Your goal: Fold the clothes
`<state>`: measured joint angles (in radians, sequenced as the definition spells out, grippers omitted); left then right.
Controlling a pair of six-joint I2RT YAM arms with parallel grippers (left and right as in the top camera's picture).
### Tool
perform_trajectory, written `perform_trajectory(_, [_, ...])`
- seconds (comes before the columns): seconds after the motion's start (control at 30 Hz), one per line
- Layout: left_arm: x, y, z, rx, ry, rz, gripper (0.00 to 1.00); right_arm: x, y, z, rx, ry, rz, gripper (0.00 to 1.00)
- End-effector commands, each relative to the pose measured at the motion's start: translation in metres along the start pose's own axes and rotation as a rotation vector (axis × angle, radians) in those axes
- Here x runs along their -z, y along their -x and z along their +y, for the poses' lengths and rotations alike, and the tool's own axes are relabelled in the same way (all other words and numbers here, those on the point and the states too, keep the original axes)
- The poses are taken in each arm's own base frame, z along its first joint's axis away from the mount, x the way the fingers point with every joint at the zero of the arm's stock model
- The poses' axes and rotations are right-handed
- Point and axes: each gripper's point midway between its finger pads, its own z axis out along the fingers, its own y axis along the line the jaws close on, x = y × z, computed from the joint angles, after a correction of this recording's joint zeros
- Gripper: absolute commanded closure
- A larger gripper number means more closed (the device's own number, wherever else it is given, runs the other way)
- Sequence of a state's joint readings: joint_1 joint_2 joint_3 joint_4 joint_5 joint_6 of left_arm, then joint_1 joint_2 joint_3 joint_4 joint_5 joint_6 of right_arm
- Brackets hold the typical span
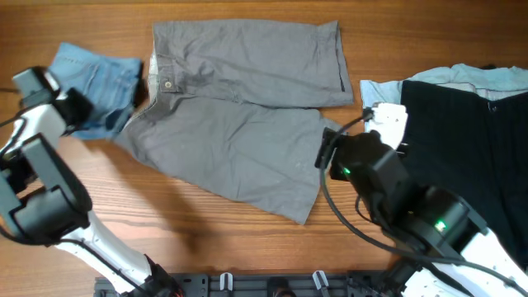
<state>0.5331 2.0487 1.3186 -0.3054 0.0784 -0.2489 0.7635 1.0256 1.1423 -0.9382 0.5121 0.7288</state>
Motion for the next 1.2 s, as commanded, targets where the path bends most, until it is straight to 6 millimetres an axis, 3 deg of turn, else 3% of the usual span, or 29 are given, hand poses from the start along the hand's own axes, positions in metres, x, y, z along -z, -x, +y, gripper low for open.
perform_trajectory(0.0, [0.046, 0.044, 0.016, 0.009, 0.070, -0.133, 0.90, -0.008, 0.004, 0.009, 0.014, 0.008, -0.004, 0.00])
perform_trajectory(0.13, [0.117, 0.075, -0.016, -0.046, 0.000, -0.279, 0.52, -0.007, 0.027, 0.015, -0.051, 0.048, -0.057, 0.01])
perform_trajectory(0.23, [0.186, 0.075, -0.056, -0.098, -0.126, -0.347, 0.41, -0.020, 0.034, 0.009, 0.009, 0.068, -0.025, 0.01])
perform_trajectory(0.27, [0.199, 0.071, -0.066, -0.112, -0.164, -0.348, 0.39, -0.028, 0.033, 0.002, -0.002, 0.054, 0.005, 0.01])
perform_trajectory(0.37, [0.246, 0.033, -0.104, -0.181, -0.293, -0.294, 0.33, -0.065, 0.026, -0.026, -0.045, 0.026, 0.135, 0.01])
perform_trajectory(0.47, [0.261, -0.014, -0.115, -0.229, -0.300, -0.171, 0.24, -0.102, 0.011, -0.049, -0.113, 0.075, 0.301, 0.00])
perform_trajectory(0.57, [0.256, -0.057, -0.115, -0.263, -0.270, -0.016, 0.23, -0.136, -0.011, -0.066, -0.167, 0.102, 0.447, 0.04])
perform_trajectory(0.63, [0.246, -0.082, -0.106, -0.282, -0.207, 0.089, 0.23, -0.161, -0.036, -0.081, -0.194, 0.050, 0.553, 0.06])
perform_trajectory(0.8, [0.209, -0.114, -0.068, -0.277, -0.013, 0.231, 0.19, -0.185, -0.098, -0.094, -0.205, -0.016, 0.799, 0.02])
perform_trajectory(0.93, [0.168, -0.137, -0.045, -0.221, 0.051, 0.332, 0.16, -0.174, -0.105, -0.085, -0.195, 0.044, 0.847, 0.01])
perform_trajectory(0.97, [0.150, -0.142, -0.039, -0.210, 0.063, 0.349, 0.16, -0.165, -0.101, -0.079, -0.194, 0.079, 0.849, 0.00])
perform_trajectory(1.17, [0.094, -0.142, -0.022, -0.176, 0.111, 0.373, 0.18, -0.111, -0.092, -0.056, -0.118, 0.139, 0.836, 0.00])
